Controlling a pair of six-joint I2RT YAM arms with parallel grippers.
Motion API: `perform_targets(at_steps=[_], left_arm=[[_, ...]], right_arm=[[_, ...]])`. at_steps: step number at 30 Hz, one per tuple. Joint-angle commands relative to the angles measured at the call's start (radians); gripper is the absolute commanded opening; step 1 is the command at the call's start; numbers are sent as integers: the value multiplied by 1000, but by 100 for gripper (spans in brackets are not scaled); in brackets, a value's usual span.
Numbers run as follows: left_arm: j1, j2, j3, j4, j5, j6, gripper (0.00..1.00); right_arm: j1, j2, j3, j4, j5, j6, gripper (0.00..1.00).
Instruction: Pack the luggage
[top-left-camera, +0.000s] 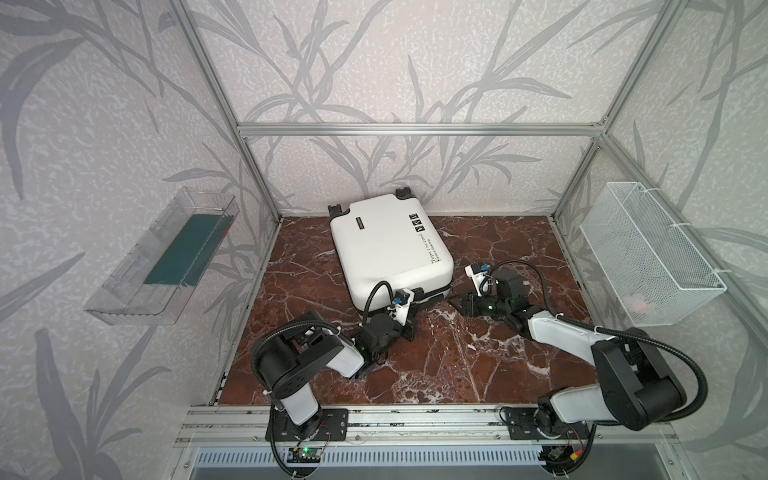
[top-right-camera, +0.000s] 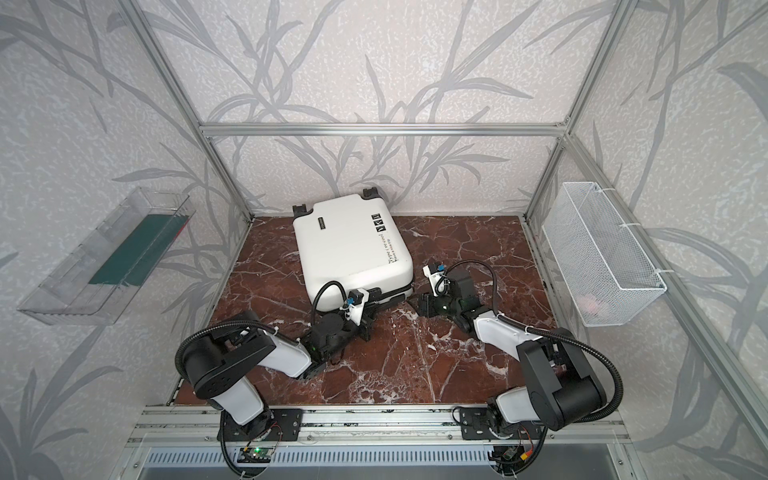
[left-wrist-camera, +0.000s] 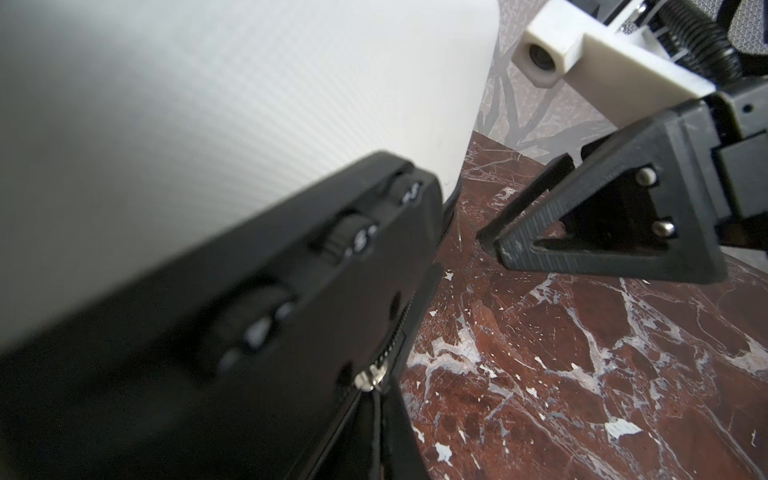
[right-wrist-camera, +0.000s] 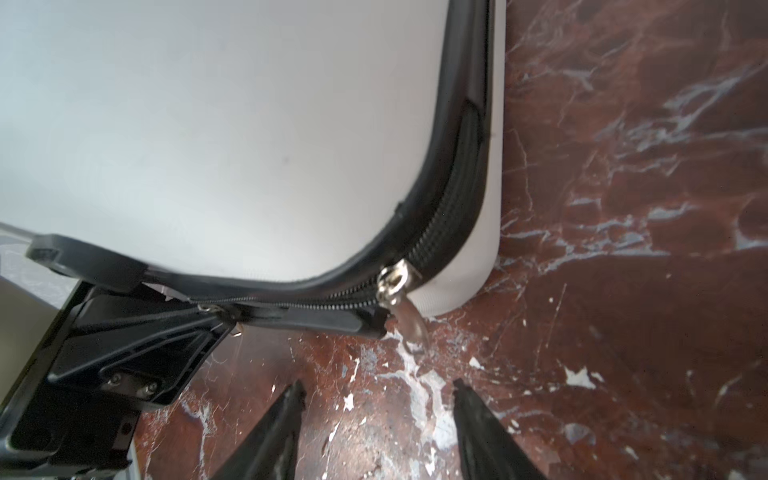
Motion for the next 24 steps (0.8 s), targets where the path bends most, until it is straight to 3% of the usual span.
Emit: perform_targets(at_steps=[1, 8, 18, 24], left_arm=[[-12, -11, 4, 17, 53, -7, 0], [-12, -3, 11, 15, 59, -13, 0], [-14, -21, 23, -20, 60, -11, 0], [-14, -33, 21, -36, 61, -11, 0]], right_arm=[[11, 25, 40, 30, 36, -49, 57], [19, 66, 67, 42, 39, -78, 53], [19, 93, 77, 58, 19, -95, 34], [19, 100, 96, 52, 10, -100, 28]])
